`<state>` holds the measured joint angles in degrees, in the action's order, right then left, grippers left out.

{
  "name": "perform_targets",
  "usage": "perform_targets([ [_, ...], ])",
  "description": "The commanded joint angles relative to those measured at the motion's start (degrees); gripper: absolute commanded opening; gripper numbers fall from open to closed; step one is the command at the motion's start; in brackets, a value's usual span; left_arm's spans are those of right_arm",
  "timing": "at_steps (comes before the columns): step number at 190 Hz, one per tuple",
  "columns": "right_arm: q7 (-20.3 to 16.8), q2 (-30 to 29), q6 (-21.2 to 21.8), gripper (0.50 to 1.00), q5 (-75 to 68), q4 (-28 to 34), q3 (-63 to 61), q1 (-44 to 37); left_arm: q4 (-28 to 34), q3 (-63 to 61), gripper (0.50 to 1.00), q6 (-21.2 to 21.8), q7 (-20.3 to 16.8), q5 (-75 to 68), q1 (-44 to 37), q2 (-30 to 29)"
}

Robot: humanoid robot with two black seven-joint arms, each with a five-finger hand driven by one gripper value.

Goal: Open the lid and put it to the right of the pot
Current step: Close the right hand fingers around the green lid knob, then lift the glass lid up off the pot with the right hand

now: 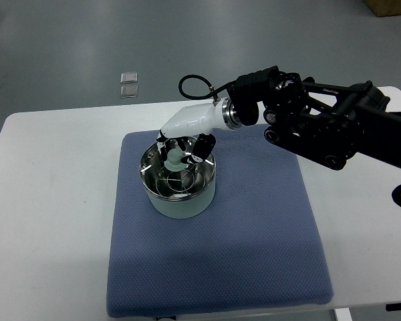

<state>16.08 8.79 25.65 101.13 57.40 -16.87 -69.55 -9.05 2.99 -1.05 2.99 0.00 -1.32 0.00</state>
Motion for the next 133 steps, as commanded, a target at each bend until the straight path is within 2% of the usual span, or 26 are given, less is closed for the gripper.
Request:
perform_targets([
  [1, 0.09, 0.09, -0.77, 0.500, -0.59, -0.01, -0.18, -0.06, 0.00, 0.00, 1.000, 0.00, 0.00, 0.00, 0.01, 0.00],
  [83, -0.09, 1.76, 0.28, 0.500, -3.93, -0.01, -3.08, -0.59, 0.00, 0.00, 1.000, 0.00, 0.00, 0.00, 0.01, 0.00],
  [133, 0.09, 4.66, 3.18, 0.500, -3.93, 0.08, -6.42, -0.94, 0.00, 0.00, 1.000, 0.00, 0.00, 0.00, 0.01, 0.00],
])
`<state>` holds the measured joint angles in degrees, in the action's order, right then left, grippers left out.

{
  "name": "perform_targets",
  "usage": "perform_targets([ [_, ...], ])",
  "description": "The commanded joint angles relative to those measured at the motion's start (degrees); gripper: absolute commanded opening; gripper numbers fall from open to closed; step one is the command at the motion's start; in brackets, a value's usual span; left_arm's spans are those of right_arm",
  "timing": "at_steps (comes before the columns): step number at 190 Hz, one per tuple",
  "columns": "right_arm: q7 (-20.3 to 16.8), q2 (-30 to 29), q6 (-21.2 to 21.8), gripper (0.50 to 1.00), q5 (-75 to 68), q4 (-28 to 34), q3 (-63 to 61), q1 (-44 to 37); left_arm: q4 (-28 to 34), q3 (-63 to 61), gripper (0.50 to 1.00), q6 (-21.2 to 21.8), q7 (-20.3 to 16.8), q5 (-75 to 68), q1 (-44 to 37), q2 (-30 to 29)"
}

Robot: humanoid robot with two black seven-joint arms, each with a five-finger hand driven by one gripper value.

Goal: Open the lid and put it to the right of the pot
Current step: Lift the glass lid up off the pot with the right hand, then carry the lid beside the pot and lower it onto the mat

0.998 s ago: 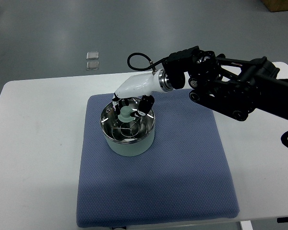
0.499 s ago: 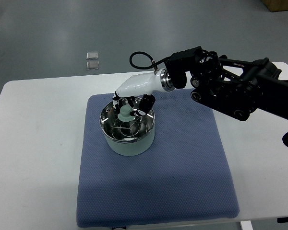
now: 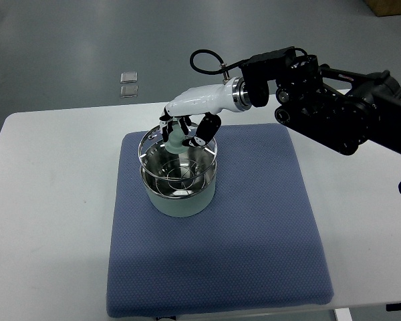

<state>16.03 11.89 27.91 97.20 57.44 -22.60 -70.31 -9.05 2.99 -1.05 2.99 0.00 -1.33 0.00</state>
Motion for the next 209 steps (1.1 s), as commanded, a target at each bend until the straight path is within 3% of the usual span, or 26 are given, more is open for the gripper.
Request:
perform_targets([
  [1, 0.14, 1.82, 1.01, 0.500, 0.01, 0.04, -0.69, -0.18, 0.00, 0.00, 1.000, 0.00, 0.00, 0.00, 0.01, 0.00],
  [62, 1.46, 10.70, 1.36, 0.500, -2.10, 0.13, -0.52, -0.18, 0.00, 0.00, 1.000, 0.00, 0.00, 0.00, 0.01, 0.00],
  [112, 3.92, 17.46, 0.48, 0.500, -2.19, 0.13, 0.18, 4.39, 0.00, 0.00, 1.000, 0.00, 0.00, 0.00, -0.08, 0.00],
  [173, 4.89, 17.82, -3.12, 0.500, -2.10, 0.13, 0.71, 11.95, 0.00, 0.00, 1.000, 0.00, 0.00, 0.00, 0.01, 0.00],
  [198, 4.89, 16.59, -4.71, 0.549, -2.10, 0.30, 1.85, 14.67, 0.00, 0.00, 1.000, 0.00, 0.00, 0.00, 0.01, 0.00],
  [204, 4.80, 16.32, -5.06, 0.599, -2.19, 0.30, 1.85, 15.03, 0.00, 0.00, 1.000, 0.00, 0.00, 0.00, 0.01, 0.00],
  [207, 4.80, 16.06, -5.32, 0.649, -2.28, 0.30, 1.85, 15.20, 0.00, 0.00, 1.000, 0.00, 0.00, 0.00, 0.01, 0.00],
  [209, 4.80, 16.06, -5.32, 0.650, -2.28, 0.30, 1.85, 15.20, 0.00, 0.00, 1.000, 0.00, 0.00, 0.00, 0.01, 0.00],
])
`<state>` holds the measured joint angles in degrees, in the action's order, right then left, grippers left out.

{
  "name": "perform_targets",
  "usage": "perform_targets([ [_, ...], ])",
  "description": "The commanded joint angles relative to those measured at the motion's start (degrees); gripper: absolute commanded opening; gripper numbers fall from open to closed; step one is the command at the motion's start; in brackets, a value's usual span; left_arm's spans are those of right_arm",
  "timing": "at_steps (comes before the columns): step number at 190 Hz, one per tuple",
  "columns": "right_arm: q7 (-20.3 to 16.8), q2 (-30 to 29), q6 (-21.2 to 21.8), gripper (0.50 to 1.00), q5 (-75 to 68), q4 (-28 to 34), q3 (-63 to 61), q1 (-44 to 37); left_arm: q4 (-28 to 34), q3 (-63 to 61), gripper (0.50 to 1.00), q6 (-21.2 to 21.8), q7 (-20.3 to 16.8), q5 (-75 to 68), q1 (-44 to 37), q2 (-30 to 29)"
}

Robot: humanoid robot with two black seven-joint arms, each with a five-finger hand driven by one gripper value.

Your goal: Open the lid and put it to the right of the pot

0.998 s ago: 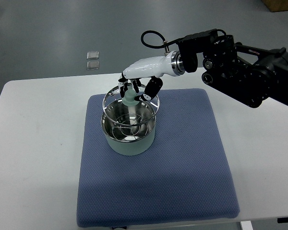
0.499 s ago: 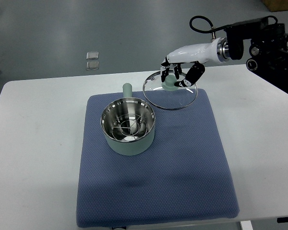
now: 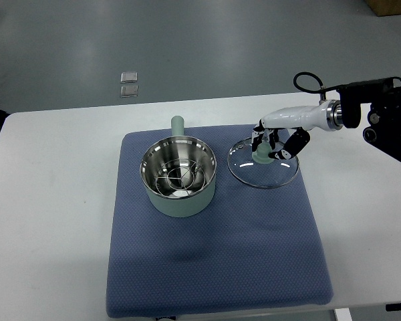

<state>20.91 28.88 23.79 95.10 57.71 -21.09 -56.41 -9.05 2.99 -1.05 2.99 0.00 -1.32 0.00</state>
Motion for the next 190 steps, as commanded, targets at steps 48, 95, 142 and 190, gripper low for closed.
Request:
perform_targets([
  [48, -0.16, -0.93, -1.64, 0.928, -7.39, -0.32, -0.70, 1.39, 0.00, 0.00, 1.000, 0.00, 0.00, 0.00, 0.00, 0.00],
  [95, -2.18, -3.40, -0.85, 0.928, -42.10, -7.79, -4.04, 2.01, 0.00, 0.00, 1.000, 0.00, 0.00, 0.00, 0.00, 0.00],
  [142, -15.98, -5.85, -0.94, 0.930, -86.82, -12.53, -4.13, 4.82, 0.00, 0.00, 1.000, 0.00, 0.00, 0.00, 0.00, 0.00],
  [190, -24.86, -10.42, -1.55, 0.930, -112.94, -17.37, -4.13, 6.32, 0.00, 0.00, 1.000, 0.00, 0.00, 0.00, 0.00, 0.00],
])
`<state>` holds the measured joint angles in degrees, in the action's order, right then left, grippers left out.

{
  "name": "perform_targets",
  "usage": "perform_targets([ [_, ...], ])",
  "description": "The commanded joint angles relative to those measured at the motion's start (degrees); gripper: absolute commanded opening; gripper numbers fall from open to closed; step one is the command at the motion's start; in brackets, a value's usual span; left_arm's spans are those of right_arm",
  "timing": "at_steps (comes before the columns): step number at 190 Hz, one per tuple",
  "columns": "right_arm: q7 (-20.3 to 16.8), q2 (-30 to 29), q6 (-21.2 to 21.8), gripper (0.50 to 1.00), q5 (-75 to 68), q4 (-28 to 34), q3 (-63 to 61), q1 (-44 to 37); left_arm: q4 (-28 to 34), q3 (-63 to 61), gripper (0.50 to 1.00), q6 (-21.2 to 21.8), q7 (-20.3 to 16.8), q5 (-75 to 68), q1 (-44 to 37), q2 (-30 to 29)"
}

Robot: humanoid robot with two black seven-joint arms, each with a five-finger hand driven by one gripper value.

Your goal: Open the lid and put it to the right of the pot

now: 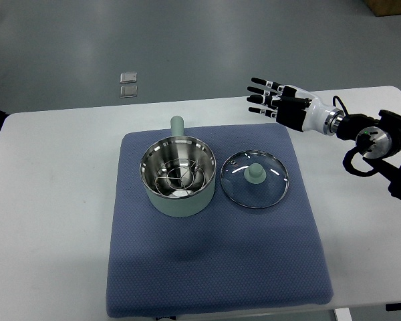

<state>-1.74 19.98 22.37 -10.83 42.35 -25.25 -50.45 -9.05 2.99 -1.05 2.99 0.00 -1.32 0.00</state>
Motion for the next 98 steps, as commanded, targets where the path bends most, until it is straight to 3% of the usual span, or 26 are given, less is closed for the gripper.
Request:
perform_targets([
  [1, -2.22, -1.53, -0.14, 0.930, -7.02, -2.01, 0.03, 0.35, 0.00, 0.00, 1.000, 0.00, 0.00, 0.00, 0.00, 0.00],
  [98, -1.95, -3.64, 0.48, 0.932, -7.81, -3.85, -2.17, 3.34, 0.00, 0.00, 1.000, 0.00, 0.00, 0.00, 0.00, 0.00],
])
